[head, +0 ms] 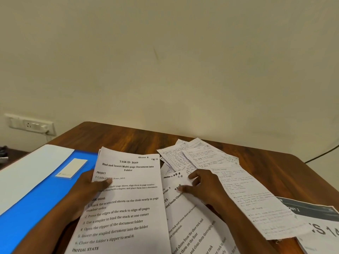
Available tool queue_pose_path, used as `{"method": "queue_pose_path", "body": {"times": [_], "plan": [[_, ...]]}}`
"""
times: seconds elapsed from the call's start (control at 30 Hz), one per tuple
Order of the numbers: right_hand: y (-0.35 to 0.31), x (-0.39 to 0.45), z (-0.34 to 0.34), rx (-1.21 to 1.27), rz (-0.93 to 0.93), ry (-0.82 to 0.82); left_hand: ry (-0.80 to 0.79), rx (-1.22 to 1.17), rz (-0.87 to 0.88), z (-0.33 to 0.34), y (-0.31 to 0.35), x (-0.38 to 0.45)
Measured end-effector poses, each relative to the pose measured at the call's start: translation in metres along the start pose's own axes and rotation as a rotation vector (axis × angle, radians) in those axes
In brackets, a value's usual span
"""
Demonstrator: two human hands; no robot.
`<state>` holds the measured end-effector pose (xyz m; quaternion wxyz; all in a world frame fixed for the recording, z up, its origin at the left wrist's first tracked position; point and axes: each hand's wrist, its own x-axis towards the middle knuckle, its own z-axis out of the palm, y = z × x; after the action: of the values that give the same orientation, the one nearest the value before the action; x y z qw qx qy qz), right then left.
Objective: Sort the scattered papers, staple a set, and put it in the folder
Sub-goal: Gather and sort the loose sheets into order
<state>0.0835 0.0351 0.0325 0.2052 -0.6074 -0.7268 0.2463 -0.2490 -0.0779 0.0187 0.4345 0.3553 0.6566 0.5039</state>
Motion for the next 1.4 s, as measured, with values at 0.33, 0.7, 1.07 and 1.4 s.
{"method": "queue_pose_path", "body": {"times": [0.33,0.7,1.07,1.4], "plan": [[-0.007,0.031,0.025,0.147,0.074,0.079,0.024,0.002,0.032,0.001,-0.003,0.000],[-0.014,0.036,-0.030,0.345,0.068,0.288,0.018,-0.104,0.053,0.005,-0.006,-0.002],[-0.013,0.018,-0.089,0.212,-0.206,0.493,0.017,-0.167,0.075,0.009,-0.007,-0.004],[-0.037,-0.008,-0.151,-0.134,-0.478,0.959,0.001,-0.175,0.099,0.008,-0.007,-0.006]]}}
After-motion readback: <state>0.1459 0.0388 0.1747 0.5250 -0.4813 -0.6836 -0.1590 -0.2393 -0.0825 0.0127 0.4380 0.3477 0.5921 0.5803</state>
